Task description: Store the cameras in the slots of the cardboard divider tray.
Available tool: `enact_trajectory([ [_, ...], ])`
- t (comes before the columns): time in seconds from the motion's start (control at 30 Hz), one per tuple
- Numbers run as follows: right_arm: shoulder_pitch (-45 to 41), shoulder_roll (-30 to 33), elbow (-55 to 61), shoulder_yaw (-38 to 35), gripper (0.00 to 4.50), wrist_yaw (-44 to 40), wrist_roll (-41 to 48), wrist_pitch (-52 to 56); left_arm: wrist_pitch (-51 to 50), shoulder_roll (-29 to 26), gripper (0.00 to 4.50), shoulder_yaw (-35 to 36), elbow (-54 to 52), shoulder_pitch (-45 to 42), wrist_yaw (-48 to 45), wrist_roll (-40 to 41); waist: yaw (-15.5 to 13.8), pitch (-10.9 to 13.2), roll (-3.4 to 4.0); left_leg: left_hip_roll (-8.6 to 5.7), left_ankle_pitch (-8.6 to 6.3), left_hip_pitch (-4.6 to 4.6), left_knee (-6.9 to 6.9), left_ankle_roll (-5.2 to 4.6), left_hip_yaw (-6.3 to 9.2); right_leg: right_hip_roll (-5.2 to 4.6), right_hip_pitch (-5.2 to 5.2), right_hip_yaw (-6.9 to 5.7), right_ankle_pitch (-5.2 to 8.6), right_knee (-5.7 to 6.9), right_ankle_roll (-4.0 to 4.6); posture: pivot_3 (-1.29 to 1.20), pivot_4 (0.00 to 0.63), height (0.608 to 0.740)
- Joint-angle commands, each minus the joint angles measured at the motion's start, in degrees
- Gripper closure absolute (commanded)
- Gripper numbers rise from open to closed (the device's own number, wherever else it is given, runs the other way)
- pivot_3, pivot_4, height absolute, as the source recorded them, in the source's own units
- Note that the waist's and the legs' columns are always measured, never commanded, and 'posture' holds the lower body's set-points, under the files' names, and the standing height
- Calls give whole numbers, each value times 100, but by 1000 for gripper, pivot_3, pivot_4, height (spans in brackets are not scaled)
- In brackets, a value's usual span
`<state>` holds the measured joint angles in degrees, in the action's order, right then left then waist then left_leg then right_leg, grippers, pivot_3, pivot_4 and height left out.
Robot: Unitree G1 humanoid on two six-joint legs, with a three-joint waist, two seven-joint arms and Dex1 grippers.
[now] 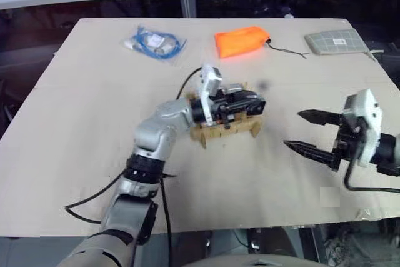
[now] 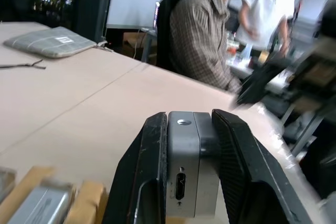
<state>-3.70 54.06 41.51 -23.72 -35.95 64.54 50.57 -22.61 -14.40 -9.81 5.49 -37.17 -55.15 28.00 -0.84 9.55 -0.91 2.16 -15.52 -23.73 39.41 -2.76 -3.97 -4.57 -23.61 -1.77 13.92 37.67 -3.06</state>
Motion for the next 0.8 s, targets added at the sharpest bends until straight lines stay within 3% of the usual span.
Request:
enact_trajectory([
  [0.03, 222, 274, 355, -588, 66, 699, 1302, 310, 1214, 104, 3737, -170, 444, 62, -178, -611, 0, 1, -1, 0, 0, 0, -1, 0, 0, 1, 0, 0, 0, -1, 0, 0, 150, 740],
  [0.2, 750, 494, 513, -1274, 66, 1366, 1912, 385, 2273, 225, 3737, -4, 1199, 12, -27, -1022, -21, 3, -8, -2, -3, -4, 1, -6, -1, -3, 0, 1, 0, -2, -1, 0, 150, 740],
  [0.4, 1046, 646, 674, -1484, 66, 1888, 2338, 192, 2828, 158, 3737, 101, 1742, -8, -103, -1240, -8, 1, -8, -1, -6, -7, 2, -10, 1, -2, 0, -3, 0, -4, -3, 0, 150, 740],
  [0.8, 1001, 828, 617, -1341, 66, 2017, 2350, -60, 2577, 353, 3737, 227, 2002, 8, -186, -1128, -5, -3, -11, -1, -5, -1, 3, -10, 3, -1, 6, -3, 0, -3, -5, 0, 150, 740],
])
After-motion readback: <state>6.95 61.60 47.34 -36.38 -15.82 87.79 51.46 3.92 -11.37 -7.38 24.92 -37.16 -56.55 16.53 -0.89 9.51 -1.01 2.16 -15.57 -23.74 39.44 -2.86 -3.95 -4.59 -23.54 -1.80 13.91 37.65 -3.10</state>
